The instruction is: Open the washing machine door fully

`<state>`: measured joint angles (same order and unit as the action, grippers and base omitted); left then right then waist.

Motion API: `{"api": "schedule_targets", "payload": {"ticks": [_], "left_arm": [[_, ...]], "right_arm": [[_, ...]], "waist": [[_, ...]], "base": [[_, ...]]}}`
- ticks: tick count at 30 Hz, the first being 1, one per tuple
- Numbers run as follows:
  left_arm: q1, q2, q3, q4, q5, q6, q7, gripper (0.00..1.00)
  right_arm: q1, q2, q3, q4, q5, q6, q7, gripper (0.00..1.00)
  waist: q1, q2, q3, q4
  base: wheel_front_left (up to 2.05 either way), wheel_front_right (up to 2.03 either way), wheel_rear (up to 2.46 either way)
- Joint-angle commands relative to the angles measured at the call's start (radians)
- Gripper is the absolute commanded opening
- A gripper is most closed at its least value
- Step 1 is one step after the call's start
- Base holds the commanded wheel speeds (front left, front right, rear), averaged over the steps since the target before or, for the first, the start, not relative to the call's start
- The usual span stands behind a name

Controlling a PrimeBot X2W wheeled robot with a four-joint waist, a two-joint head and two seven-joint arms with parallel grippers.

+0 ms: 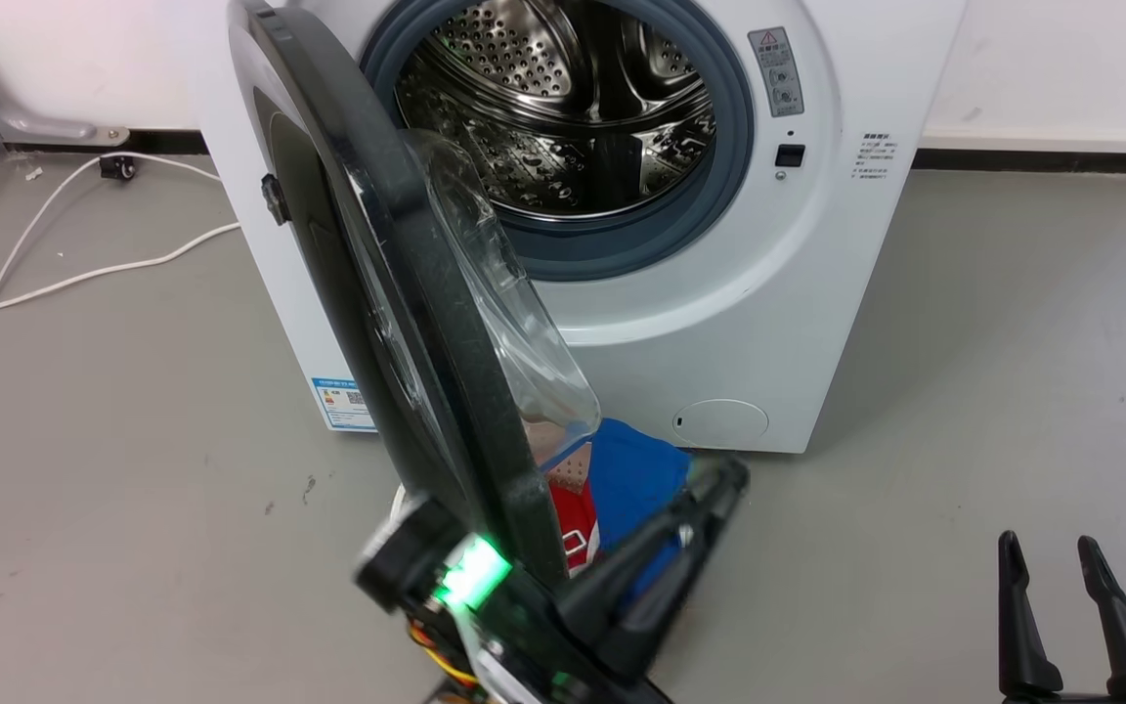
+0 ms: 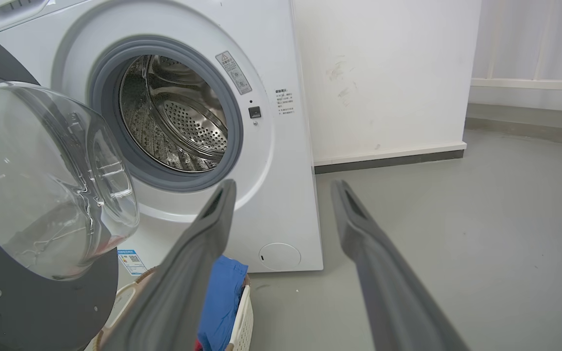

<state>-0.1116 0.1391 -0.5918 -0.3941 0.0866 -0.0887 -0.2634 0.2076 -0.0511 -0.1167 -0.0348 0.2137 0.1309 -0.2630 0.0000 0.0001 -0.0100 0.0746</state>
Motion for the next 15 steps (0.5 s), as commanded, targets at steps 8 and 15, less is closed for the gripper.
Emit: {"api": "schedule_targets", "payload": {"ticks": [8, 15], "left_arm": [[0.053, 0.006, -0.080, 0.126, -0.035, -0.008, -0.002, 0.00], [0.073, 0.016, -0.045, 0.274, -0.073, 0.029, -0.002, 0.00]], "right_arm": [[-0.014, 0.002, -0.004, 0.006, -0.004, 0.000, -0.002, 1.00], [-0.025, 0.002, -0.005, 0.014, -0.008, 0.000, -0.002, 1.00]], "waist": [[0.0000, -0.0001, 0.015, -0.001], [0.0000, -0.0001, 0.031, -0.006]], "base": [[0.00, 0.00, 0.00], [0.00, 0.00, 0.00]]}}
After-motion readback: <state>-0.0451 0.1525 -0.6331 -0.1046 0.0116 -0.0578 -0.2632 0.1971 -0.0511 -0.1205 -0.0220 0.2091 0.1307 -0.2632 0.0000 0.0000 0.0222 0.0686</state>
